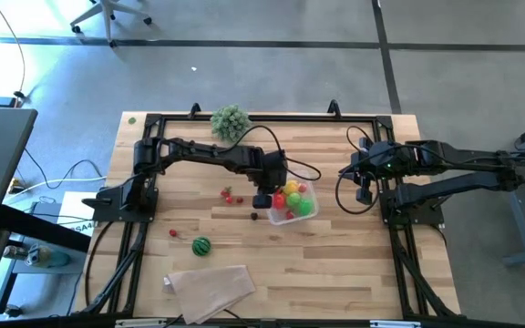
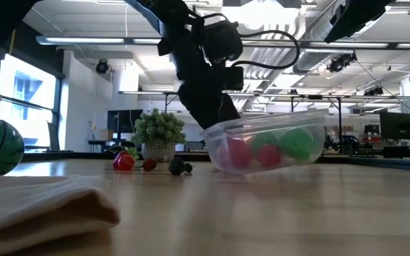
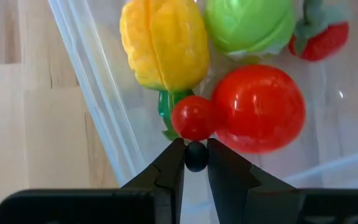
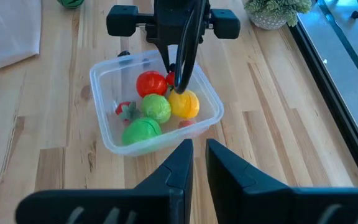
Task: Pick and placing Produce into tupperware
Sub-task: Put the top blackberry into the transparent bin
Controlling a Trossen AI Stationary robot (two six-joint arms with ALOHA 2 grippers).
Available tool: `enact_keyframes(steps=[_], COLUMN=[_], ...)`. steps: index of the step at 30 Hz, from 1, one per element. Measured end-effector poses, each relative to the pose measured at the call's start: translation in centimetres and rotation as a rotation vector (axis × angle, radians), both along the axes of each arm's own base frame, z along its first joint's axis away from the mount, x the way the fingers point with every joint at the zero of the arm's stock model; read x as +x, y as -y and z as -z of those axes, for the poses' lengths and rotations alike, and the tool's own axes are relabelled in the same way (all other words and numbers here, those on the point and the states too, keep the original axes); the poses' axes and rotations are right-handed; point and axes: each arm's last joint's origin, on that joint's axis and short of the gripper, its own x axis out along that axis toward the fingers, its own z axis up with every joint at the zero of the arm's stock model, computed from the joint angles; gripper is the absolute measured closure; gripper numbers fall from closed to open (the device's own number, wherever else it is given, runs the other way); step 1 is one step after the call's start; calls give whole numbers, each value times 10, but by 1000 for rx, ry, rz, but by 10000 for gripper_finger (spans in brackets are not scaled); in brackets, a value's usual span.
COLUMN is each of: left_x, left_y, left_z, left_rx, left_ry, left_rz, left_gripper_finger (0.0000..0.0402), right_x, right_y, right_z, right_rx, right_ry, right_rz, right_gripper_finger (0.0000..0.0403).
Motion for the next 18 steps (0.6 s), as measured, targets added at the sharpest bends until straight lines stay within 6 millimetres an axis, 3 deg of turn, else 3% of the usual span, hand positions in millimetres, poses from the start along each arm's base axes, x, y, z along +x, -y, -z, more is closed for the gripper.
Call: enact_keyframes(steps=[18], left_x=[-6], left_y=[0], left_z=[3], left_rx=[31], left_ry=[-79], left_rz=[-32], left_gripper_finger=[346], right_x=[0], right_y=[0], right_z=[0], right_rx=[0], right_ry=[0], right_rz=[0], right_gripper_finger=[368])
